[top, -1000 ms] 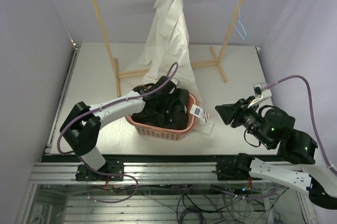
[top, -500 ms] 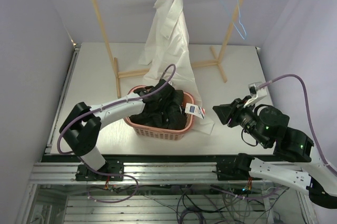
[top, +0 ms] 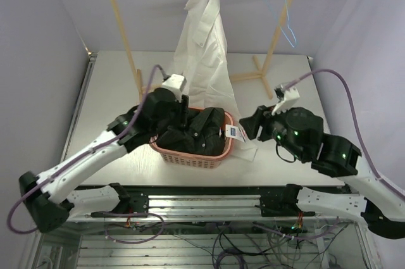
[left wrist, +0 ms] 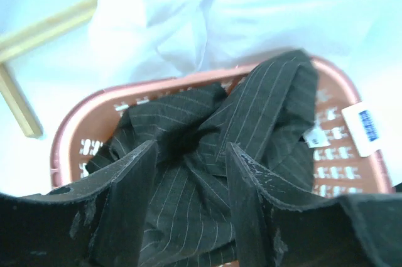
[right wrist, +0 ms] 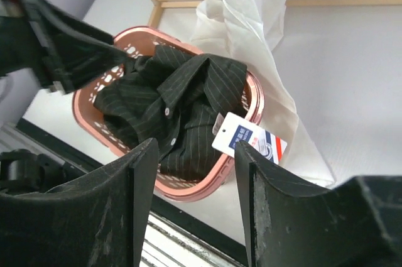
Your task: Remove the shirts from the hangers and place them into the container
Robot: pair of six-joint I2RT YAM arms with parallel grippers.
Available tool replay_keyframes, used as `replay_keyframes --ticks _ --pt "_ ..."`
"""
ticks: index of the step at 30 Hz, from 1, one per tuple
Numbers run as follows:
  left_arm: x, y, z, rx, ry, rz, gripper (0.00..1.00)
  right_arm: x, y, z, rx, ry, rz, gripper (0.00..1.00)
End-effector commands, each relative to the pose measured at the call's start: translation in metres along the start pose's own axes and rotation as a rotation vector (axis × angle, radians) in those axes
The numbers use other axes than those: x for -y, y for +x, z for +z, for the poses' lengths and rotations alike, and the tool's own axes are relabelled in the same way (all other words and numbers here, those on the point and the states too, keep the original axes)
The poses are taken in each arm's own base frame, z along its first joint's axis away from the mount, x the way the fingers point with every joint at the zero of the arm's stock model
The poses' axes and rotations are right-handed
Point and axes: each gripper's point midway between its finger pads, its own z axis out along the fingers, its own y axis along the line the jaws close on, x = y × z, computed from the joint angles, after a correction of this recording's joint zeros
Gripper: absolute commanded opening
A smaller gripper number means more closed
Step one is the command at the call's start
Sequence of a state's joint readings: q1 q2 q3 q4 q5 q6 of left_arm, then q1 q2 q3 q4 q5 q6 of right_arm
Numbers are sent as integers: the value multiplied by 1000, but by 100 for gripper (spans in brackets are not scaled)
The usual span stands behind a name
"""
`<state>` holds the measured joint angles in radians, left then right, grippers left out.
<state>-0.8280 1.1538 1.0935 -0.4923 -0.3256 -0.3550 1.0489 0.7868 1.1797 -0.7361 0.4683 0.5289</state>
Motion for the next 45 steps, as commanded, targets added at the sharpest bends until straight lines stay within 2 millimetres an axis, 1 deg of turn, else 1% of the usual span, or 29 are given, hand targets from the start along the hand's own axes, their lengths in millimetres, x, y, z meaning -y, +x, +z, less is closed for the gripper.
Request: replay_keyframes --ticks 1,2,3,4,6,7,8,9,10,11,12,13,14,16,18,19,21,22,24,28,34,41,45 --pt "-7 -59 -46 210 20 -31 57 -7 -32 14 18 71 -87 52" --pt "-15 -68 -58 254 -1 -36 54 -8 -40 19 20 101 -117 52" --pt "-24 -75 -71 298 -25 -44 50 -9 -52 23 33 131 -146 52" --pt "-33 -80 -80 331 -54 -45 44 -12 -65 27 47 149 -180 53" --pt "-51 -86 -94 383 -128 -42 21 -18 -97 35 88 185 -233 53" --pt "-58 -86 -98 397 -154 -43 14 -19 -111 42 99 205 -260 52" --pt "-63 -86 -101 404 -176 -30 10 -21 -128 48 115 209 -276 53" --pt "-67 -84 -101 403 -197 -22 8 -18 -145 55 128 217 -284 53" --pt "-72 -82 -101 402 -223 -22 8 -14 -159 66 128 206 -285 52" --pt "-75 -79 -100 395 -245 -20 10 -5 -174 77 130 195 -280 52" --pt "-78 -76 -98 390 -259 -15 15 4 -185 89 121 197 -280 53" --pt "-80 -73 -96 387 -268 -12 18 9 -195 99 119 198 -284 53" --pt "-80 -71 -95 384 -269 -7 19 11 -201 109 112 197 -293 53" --pt "-80 -68 -92 396 -266 -9 23 14 -203 134 82 181 -315 53" --pt "-82 -66 -92 414 -270 -14 28 11 -204 147 73 147 -318 53" --pt "-83 -65 -91 423 -274 -19 34 10 -203 151 69 132 -318 53" --pt "-86 -63 -92 445 -283 -29 46 4 -200 154 82 96 -314 53" --pt "-88 -62 -93 459 -286 -34 50 0 -206 152 118 74 -306 53" --pt "-91 -60 -94 472 -290 -40 54 -4 -207 149 139 51 -299 53" --pt "-95 -58 -95 477 -284 -56 54 -4 -196 156 97 37 -305 52" --pt "-97 -55 -93 466 -276 -65 53 1 -178 169 62 41 -311 50" --pt "-96 -52 -87 446 -259 -62 53 -2 -169 186 39 15 -312 46" --pt "-97 -52 -85 440 -257 -64 53 1 -165 195 25 28 -311 39"
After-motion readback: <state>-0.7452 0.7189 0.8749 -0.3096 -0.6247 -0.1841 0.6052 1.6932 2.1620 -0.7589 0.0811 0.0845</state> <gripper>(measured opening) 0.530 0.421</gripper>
